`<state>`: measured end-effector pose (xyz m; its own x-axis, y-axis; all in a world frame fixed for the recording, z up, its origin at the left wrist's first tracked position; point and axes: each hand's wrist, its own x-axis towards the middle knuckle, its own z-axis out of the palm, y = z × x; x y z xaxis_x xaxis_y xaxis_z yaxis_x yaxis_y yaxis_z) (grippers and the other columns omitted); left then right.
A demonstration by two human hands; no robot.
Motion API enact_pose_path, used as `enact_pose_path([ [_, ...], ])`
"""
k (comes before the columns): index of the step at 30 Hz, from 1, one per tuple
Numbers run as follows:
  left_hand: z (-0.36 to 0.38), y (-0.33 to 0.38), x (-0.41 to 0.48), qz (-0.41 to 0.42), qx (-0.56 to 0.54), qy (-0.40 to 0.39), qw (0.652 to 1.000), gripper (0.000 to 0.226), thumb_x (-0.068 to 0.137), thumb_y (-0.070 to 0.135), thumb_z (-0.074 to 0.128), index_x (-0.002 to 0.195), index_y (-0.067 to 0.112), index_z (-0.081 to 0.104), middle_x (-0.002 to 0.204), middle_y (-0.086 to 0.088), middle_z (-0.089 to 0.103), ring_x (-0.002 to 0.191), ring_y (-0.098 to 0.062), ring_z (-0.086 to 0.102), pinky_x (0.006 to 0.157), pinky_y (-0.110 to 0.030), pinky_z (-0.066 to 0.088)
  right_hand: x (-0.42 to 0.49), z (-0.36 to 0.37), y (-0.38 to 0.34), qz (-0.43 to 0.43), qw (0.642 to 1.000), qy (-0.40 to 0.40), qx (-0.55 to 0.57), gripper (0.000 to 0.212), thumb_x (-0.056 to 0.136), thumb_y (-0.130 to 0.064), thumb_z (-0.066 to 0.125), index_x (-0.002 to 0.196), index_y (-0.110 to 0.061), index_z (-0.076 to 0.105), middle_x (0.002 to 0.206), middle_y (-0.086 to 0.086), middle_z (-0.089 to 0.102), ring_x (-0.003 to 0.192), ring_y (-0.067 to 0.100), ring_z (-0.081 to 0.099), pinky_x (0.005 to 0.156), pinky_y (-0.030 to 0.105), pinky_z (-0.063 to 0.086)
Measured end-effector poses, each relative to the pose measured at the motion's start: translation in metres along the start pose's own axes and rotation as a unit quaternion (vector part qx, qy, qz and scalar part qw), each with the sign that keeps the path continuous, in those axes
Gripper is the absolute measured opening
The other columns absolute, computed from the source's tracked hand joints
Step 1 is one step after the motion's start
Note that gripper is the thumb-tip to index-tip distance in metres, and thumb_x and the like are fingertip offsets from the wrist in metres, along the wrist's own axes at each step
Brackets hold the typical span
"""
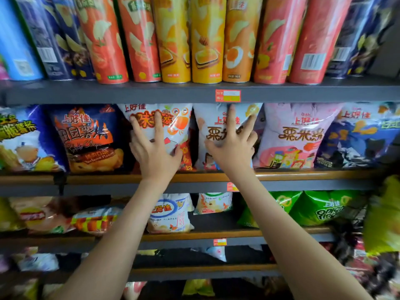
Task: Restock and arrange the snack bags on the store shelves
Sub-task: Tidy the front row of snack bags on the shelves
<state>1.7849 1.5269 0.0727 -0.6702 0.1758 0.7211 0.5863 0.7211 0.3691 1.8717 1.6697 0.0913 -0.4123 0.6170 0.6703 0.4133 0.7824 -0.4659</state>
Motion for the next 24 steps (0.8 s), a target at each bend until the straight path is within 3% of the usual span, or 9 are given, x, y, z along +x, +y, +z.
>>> enact_pose_path([
  [2,0.003,0.028,-0.014,-0.014,0.01,0.017,1.0,0.095,0.079,0.039,0.063,0.153,0.025,0.006,0.155,-0.028,-0.005,0.141,-0.05,0.001,0.111,-0.063,0.003,-0.001,-0.011,0.015,-0.028,0.997,-0.055,0.04,0.085,0.082,-0.051,0.058,0.151,-0.035,0.011,0.157,0.021,0.005,0.132,0.044,0.028,0.1,0.055,0.034],
  [4,0.007,0.062,-0.032,0.032,-0.005,0.023,0.999,0.091,0.082,0.041,0.059,0.153,0.025,0.006,0.155,-0.027,-0.003,0.142,-0.047,-0.004,0.11,-0.06,-0.004,0.0,-0.03,0.038,-0.056,0.992,-0.049,0.098,0.079,0.088,-0.042,0.054,0.152,-0.028,0.011,0.157,0.02,0.007,0.138,0.042,0.02,0.108,0.054,0.024],
  [7,0.019,0.111,-0.05,0.123,-0.046,0.013,0.991,0.076,0.084,0.042,0.052,0.151,0.026,0.021,0.155,-0.025,0.007,0.143,-0.043,0.004,0.112,-0.058,0.007,0.007,-0.056,0.081,-0.069,0.991,0.084,0.075,0.074,0.081,-0.035,0.054,0.146,-0.012,0.029,0.147,0.024,0.031,0.127,0.044,0.036,0.103,0.052,0.03],
  [9,0.029,0.139,-0.056,0.169,-0.08,-0.002,0.982,0.069,0.083,0.037,0.053,0.147,0.024,0.034,0.152,-0.023,0.013,0.14,-0.042,0.015,0.111,-0.057,0.019,0.016,-0.068,0.115,-0.015,0.99,0.129,0.052,0.079,0.074,-0.037,0.056,0.145,-0.013,0.032,0.145,0.025,0.034,0.125,0.046,0.038,0.102,0.052,0.031],
  [12,0.04,0.174,-0.059,0.192,-0.162,-0.052,0.966,0.063,0.085,0.024,0.06,0.144,0.019,0.04,0.145,-0.024,0.03,0.131,-0.041,0.032,0.104,-0.055,0.038,0.03,-0.074,0.157,0.027,0.986,0.041,0.158,0.091,0.072,-0.051,0.057,0.15,-0.027,0.017,0.151,0.028,0.02,0.14,0.038,0.021,0.11,0.045,0.02],
  [15,0.049,0.203,-0.058,0.109,-0.178,-0.163,0.964,0.071,0.092,0.035,0.055,0.152,0.027,0.017,0.15,-0.017,0.027,0.137,-0.034,0.031,0.102,-0.048,0.038,0.036,-0.072,0.18,0.007,0.963,-0.053,0.263,0.102,0.07,-0.055,0.065,0.146,-0.038,0.0,0.154,0.021,0.007,0.142,0.013,0.007,0.115,0.036,0.015],
  [17,0.061,0.21,-0.055,0.075,-0.185,-0.203,0.959,0.081,0.091,0.043,0.054,0.151,0.035,0.0,0.149,-0.016,0.029,0.134,-0.032,0.035,0.102,-0.044,0.037,0.041,-0.07,0.184,0.01,0.963,-0.069,0.261,0.105,0.07,-0.056,0.068,0.144,-0.048,-0.007,0.15,0.018,0.016,0.141,0.024,0.021,0.114,0.043,0.024],
  [20,0.07,0.215,-0.05,0.051,-0.274,-0.246,0.928,0.099,0.086,0.043,0.062,0.141,0.05,-0.02,0.126,-0.013,0.05,0.113,-0.03,0.055,0.093,-0.045,0.048,0.051,-0.072,0.183,0.021,0.97,-0.061,0.233,0.098,0.068,-0.068,0.059,0.136,-0.064,-0.012,0.129,0.017,0.038,0.117,0.036,0.046,0.103,0.049,0.038],
  [24,0.07,0.218,-0.048,0.013,-0.258,-0.223,0.94,0.098,0.087,0.042,0.063,0.141,0.044,-0.019,0.102,-0.013,0.048,0.101,-0.035,0.057,0.079,-0.036,0.045,0.06,-0.073,0.182,-0.003,0.978,-0.072,0.196,0.088,0.074,-0.068,0.051,0.14,-0.061,-0.008,0.127,0.015,0.043,0.114,0.039,0.048,0.101,0.05,0.038],
])
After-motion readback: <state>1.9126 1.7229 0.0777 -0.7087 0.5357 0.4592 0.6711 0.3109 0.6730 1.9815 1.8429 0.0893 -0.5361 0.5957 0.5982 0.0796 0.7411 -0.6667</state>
